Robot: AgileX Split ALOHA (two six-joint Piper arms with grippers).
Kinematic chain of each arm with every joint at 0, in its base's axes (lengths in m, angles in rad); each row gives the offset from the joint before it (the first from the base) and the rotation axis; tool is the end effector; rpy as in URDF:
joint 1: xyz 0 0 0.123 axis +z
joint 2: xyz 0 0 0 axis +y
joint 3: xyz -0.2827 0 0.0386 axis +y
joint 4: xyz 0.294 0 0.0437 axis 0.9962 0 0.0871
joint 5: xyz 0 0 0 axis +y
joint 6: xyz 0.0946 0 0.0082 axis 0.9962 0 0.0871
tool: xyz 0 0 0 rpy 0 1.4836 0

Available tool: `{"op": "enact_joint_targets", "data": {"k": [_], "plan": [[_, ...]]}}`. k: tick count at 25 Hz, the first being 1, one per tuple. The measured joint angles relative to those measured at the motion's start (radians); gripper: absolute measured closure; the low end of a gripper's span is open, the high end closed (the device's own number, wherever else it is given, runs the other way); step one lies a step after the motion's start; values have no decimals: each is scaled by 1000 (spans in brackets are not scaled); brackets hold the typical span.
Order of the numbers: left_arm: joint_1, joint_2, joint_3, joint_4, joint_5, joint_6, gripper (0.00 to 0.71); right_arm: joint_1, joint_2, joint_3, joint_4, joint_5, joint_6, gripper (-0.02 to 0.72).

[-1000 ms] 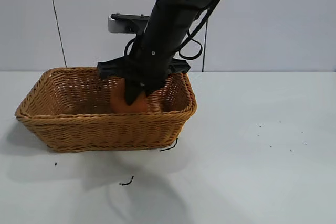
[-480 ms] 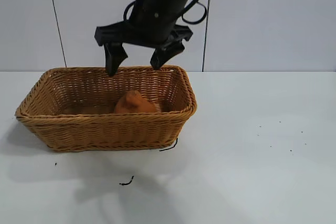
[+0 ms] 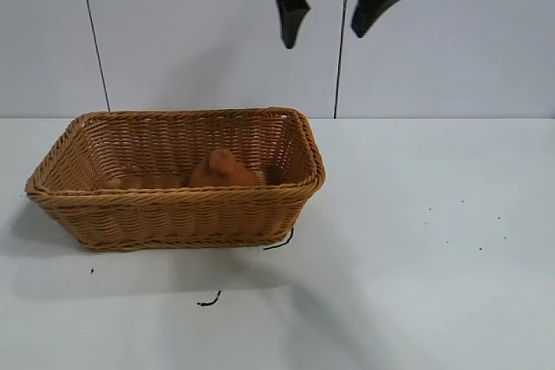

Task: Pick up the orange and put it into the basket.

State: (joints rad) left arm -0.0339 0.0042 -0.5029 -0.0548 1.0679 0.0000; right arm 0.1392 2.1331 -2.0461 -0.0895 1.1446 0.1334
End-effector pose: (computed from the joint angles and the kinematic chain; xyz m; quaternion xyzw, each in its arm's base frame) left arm 0.0386 -0.0059 0.2978 0.0156 0.8550 -0.0361 0.5172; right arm 0.5153 0.0644 0.2734 -0.0123 0.9763 -0.0146 0.2154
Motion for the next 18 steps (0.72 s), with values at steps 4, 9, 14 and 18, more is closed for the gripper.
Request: {"op": "enact_joint_targets", "data": {"k": [4,9,14,18], "plan": [[0,0,0,0,0,0,71,-83,0,2,23,64,-4,62],[0,0,0,0,1,0,71,-131,-26,80,45,64,-26,64],[0,0,0,0,1,0,71,-132,-119,279,82,64,-69,69],[0,0,0,0,1,0,71,-132,-248,472,100,65,-92,69]]}}
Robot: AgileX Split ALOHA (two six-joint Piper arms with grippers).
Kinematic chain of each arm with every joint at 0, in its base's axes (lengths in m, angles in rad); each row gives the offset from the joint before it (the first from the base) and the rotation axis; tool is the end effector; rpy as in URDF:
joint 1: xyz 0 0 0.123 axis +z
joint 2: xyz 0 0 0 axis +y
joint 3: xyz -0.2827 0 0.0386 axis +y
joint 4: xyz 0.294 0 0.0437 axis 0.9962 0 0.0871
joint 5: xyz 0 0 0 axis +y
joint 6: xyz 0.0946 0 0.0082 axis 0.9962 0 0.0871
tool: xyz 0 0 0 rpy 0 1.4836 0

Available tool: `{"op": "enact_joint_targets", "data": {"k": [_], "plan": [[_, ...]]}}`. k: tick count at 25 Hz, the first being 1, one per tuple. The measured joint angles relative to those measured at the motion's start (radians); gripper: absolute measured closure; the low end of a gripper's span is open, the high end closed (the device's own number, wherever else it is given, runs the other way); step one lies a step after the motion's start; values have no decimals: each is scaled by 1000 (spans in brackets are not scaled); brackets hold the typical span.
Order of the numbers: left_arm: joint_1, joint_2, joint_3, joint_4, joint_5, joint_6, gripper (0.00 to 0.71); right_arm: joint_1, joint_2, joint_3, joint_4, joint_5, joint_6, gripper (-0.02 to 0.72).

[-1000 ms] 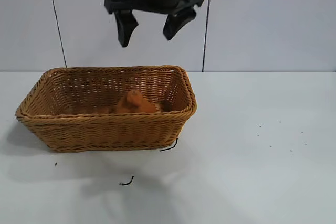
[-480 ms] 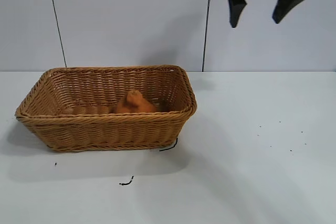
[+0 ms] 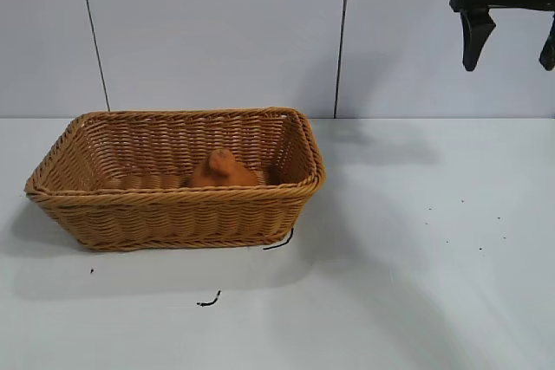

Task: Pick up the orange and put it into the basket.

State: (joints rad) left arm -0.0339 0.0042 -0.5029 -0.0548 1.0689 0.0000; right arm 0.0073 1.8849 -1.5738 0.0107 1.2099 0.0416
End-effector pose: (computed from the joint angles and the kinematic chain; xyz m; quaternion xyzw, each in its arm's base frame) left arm 0.0386 -0.0059 0.2977 0.0156 0.8552 -0.0361 0.5167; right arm 0.4302 0.0041 0.2375 0.0187 0.9975 0.0068 0.0683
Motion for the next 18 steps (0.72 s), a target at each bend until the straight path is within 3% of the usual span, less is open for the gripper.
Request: {"op": "enact_joint_targets", "data": {"k": [8,18], "plan": [[0,0,0,0,0,0,71,0,-383,384,19,1,-12,69],[0,0,0,0,0,0,71,0,-1010,770,22,4,-83,69]]}}
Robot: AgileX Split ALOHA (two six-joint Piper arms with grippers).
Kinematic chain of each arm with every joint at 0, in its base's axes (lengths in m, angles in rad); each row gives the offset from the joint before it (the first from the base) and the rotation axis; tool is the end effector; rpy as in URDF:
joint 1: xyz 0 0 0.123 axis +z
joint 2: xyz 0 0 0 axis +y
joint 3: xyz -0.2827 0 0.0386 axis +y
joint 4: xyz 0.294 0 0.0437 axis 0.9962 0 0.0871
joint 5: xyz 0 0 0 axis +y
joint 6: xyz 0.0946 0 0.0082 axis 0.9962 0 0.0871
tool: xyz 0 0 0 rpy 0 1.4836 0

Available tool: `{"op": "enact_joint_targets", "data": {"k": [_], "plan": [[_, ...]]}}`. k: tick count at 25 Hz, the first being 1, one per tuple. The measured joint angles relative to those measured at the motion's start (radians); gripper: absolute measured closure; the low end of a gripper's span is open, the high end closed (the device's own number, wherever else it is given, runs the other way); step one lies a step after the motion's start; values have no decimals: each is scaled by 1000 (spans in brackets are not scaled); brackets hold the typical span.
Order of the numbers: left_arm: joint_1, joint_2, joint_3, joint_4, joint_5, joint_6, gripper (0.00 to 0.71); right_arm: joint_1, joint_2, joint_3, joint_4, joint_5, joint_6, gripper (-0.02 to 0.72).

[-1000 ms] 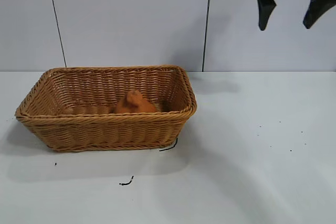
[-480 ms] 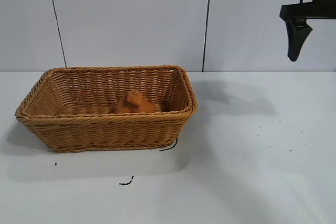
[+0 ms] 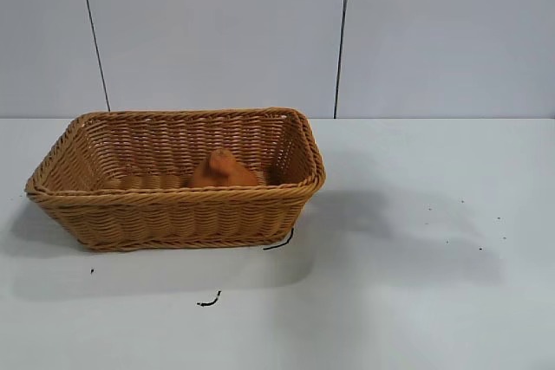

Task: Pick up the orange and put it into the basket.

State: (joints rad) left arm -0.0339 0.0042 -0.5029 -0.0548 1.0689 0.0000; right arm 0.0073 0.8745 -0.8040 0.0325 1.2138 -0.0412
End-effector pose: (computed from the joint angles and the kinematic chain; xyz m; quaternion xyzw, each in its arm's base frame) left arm 0.0386 -0.0059 0.2977 0.0156 0.8552 -0.0361 0.5167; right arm 0.1792 0.0042 0.2992 -0.0211 0.9822 0.0129 0.1860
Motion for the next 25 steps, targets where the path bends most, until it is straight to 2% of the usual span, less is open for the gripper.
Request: {"op": "enact_joint_targets", "data": {"k": [4,8,12,25], "plan": [[0,0,0,0,0,0,71,0,-276,144,0,-56,-54,69],[0,0,0,0,0,0,71,0,-515,257,0,-142,-62,69],[0,0,0,0,0,0,71,0,-664,300,0,-178,-62,69],[0,0,0,0,0,0,71,0,-878,303,-4,-185,-62,69]]}}
